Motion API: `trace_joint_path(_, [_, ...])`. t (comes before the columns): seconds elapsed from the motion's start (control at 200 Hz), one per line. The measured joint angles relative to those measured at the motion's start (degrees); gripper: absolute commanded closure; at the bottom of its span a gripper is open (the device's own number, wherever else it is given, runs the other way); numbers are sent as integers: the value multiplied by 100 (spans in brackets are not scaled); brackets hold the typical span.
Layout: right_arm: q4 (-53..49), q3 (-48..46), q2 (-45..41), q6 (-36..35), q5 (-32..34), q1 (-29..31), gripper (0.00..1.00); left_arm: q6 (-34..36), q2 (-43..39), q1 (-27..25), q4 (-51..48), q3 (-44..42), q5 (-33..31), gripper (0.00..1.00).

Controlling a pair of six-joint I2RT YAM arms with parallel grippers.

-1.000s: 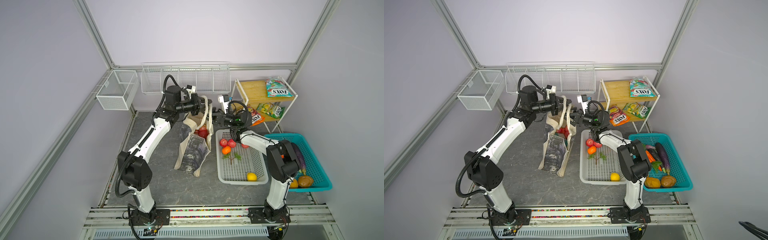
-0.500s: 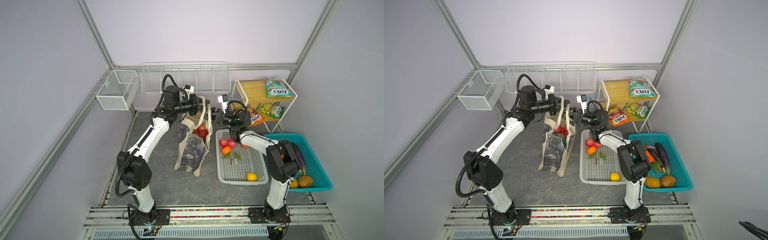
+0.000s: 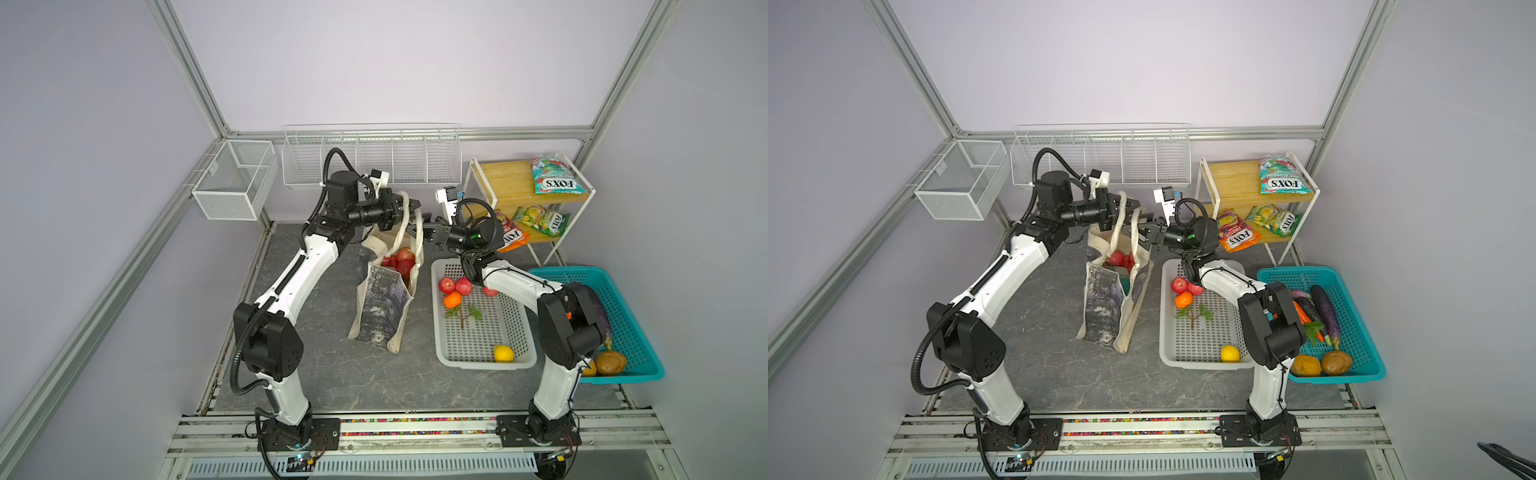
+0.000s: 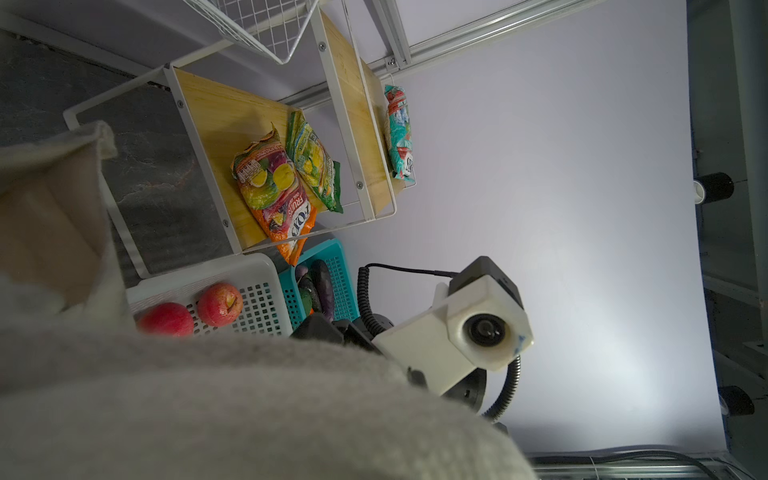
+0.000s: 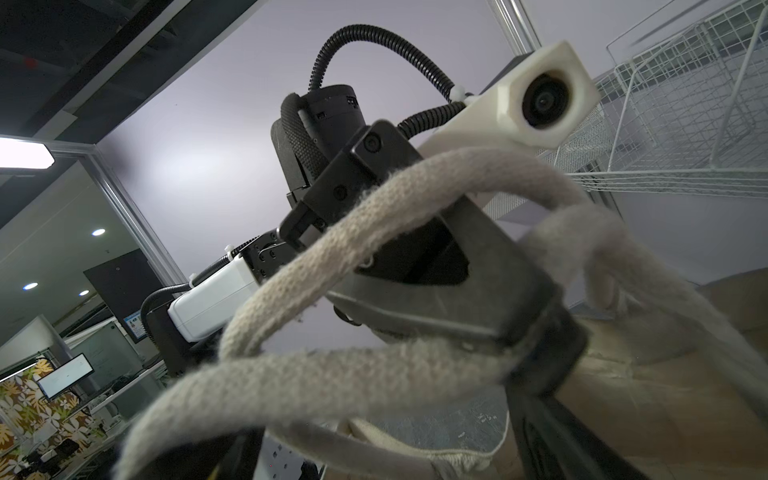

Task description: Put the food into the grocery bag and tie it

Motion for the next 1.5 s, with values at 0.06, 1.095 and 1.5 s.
trace_joint_path(0.06, [-33, 44, 0, 7, 2, 4, 7, 2, 0, 2, 20, 0, 9, 100])
trace_joint_path(1.095, [-809, 208, -44, -13, 186, 299, 1, 3759, 234, -428, -4824, 2345, -3414, 100])
trace_joint_path(1.5, [-1071, 216, -26, 81, 201, 511, 2, 3814, 92, -431, -4784, 2035, -3727, 100])
